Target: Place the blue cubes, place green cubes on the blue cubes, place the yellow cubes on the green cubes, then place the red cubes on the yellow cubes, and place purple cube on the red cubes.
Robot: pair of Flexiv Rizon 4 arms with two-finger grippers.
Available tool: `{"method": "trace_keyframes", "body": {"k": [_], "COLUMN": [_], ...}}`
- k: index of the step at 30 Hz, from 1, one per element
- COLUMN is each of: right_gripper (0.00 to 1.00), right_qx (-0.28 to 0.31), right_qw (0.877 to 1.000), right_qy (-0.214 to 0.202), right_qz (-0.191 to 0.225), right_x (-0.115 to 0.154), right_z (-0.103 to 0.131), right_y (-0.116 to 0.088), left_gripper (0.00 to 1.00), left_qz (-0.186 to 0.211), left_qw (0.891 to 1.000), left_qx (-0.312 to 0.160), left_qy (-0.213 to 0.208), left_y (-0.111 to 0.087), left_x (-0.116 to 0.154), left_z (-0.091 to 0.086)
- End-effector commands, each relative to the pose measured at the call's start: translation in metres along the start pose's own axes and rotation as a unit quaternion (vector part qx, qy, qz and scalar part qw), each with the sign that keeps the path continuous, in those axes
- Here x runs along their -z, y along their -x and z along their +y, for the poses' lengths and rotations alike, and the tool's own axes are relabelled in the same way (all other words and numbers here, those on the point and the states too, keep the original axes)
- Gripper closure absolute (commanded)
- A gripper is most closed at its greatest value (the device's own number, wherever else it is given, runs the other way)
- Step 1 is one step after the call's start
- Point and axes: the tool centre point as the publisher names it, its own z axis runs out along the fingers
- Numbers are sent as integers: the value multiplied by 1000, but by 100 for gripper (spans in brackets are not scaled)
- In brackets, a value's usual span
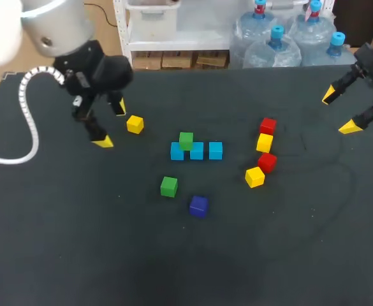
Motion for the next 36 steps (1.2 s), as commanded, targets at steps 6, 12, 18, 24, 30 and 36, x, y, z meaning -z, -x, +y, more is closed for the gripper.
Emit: {"method": "trace_keyframes", "body": {"k": [6, 12, 18, 24, 30, 36], "right_gripper": [0, 0, 0, 0, 0, 0], "right_qx": [0, 0, 0, 0, 0, 0], "right_qw": [1000, 1000, 1000, 1000, 1000, 1000], "right_qy": [0, 0, 0, 0, 0, 0], "right_qz": [-1, -1, -1, -1, -1, -1], "right_x": [0, 0, 0, 0, 0, 0], "right_z": [0, 0, 0, 0, 0, 0], "right_y": [0, 0, 0, 0, 0, 0], "left_gripper": [0, 0, 0, 0, 0, 0], "left_qz": [-7, -13, -17, -18, -23, -21], "left_qw": [1000, 1000, 1000, 1000, 999, 998], "left_qx": [-13, -13, -21, -16, -23, -52], "left_qy": [22, 15, 9, 5, 11, 9], "left_y": [-9, -6, -4, 5, 28, 47], "left_x": [-10, -26, -38, -60, -71, -81], "left_z": [-30, -43, -56, -59, -59, -61]}}
